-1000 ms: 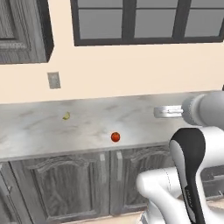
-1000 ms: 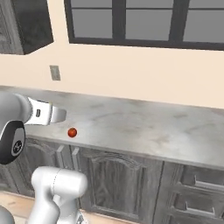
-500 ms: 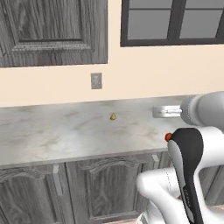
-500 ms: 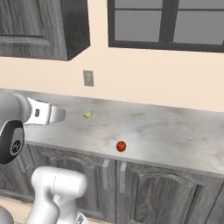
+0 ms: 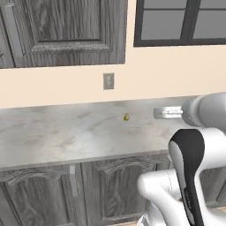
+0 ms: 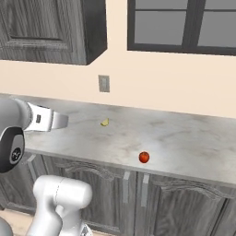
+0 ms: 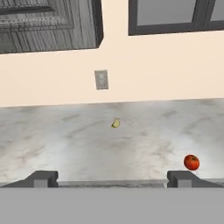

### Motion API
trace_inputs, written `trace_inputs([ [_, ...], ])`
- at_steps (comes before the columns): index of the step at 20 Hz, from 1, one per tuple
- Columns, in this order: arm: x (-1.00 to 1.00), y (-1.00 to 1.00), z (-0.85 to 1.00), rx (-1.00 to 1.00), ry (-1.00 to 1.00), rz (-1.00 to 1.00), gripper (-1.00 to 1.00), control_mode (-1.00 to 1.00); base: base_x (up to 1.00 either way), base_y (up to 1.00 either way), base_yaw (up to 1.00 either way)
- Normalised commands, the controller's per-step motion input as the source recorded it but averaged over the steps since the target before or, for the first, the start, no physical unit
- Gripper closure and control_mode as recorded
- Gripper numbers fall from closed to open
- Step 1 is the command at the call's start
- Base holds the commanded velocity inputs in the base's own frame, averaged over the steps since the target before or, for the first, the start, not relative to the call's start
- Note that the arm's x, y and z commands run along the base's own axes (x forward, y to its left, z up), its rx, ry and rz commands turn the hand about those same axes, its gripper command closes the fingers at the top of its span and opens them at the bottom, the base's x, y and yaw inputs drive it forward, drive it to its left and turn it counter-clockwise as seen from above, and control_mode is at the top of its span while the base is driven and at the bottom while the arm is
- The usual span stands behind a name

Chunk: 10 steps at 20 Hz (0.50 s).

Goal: Place the beer on the top shelf of the fridge to keep it out of children's reach, and place the apple and lemon wedge on lower shelves for easy access.

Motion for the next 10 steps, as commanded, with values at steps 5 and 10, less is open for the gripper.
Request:
trace_inputs([
  [5,0.2,-0.01,-0.17,0.0,0.16,-0.02,-1.0,-1.0,0.09,0.0,-0.01],
  [10,0.52,-0.01,-0.43,-0.01,0.37,-0.03,-1.0,-1.0,0.0,0.0,0.0],
])
